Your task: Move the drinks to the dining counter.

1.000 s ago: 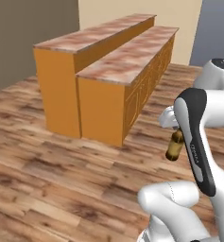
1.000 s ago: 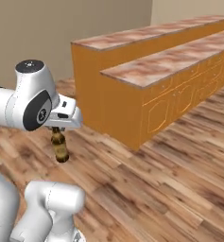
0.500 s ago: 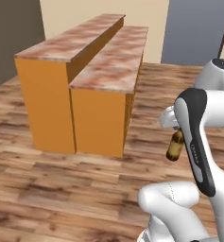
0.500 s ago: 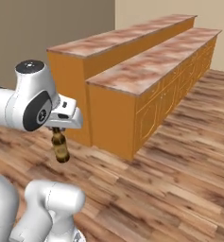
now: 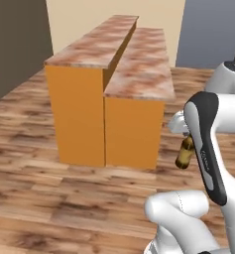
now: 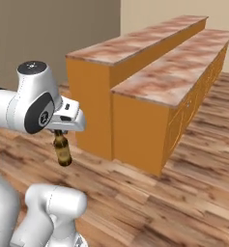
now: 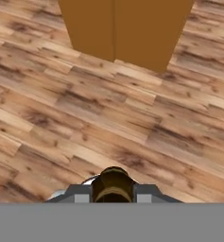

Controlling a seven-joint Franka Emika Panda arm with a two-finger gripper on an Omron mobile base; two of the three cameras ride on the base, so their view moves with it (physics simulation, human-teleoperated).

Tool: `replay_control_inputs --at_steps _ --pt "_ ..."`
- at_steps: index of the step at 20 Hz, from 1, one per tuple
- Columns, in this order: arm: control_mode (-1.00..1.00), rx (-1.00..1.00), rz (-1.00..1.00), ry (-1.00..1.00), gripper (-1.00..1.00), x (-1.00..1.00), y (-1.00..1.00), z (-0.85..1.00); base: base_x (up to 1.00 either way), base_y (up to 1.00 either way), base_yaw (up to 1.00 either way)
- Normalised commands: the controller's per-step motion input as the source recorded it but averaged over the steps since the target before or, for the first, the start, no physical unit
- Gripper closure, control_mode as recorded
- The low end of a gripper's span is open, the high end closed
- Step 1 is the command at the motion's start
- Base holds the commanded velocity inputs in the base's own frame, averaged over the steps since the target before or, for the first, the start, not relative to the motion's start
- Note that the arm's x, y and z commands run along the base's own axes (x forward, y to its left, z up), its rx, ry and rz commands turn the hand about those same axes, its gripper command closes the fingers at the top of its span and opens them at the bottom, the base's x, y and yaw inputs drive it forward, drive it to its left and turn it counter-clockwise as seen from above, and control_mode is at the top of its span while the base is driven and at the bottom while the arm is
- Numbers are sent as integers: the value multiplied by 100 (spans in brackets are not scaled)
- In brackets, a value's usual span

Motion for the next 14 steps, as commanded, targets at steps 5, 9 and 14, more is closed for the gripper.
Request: replay_control_inputs --at_steps 5,9,14 --pt "100 0 0 0 100 0 0 0 93 100 -27" --pt "100 0 0 0 100 0 0 0 100 99 -37" --pt "100 0 0 0 100 0 0 0 100 96 -40"
